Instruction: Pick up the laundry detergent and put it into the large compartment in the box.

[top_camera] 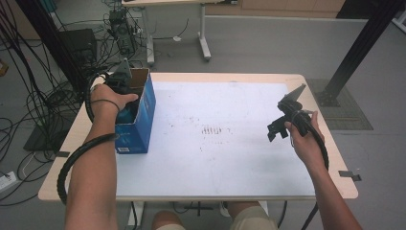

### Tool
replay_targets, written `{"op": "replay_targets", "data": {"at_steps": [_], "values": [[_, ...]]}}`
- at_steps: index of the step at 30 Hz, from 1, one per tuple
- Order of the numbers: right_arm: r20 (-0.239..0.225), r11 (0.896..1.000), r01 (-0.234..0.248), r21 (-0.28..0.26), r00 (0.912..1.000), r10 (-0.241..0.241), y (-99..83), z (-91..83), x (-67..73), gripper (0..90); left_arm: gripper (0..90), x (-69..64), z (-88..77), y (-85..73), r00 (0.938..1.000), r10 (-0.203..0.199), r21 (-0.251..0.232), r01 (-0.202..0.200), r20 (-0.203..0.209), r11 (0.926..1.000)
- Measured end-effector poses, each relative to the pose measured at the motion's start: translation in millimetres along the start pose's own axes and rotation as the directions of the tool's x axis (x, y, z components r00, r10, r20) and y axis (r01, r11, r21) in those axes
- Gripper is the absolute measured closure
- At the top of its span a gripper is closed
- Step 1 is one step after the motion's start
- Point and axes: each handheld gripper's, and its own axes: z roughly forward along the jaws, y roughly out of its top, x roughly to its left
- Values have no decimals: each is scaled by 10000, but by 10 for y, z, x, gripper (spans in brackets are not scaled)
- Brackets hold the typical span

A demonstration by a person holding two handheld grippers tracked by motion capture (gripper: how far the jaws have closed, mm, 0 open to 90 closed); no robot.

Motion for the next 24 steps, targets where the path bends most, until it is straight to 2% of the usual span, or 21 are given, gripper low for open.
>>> {"op": "replay_targets", "data": {"at_steps": [24], "values": [[27, 10000, -6, 12, 10000, 6, 4, -3, 9, 49, 370, -1, 4, -7, 10000, 7, -22, -7, -9, 10000]]}}
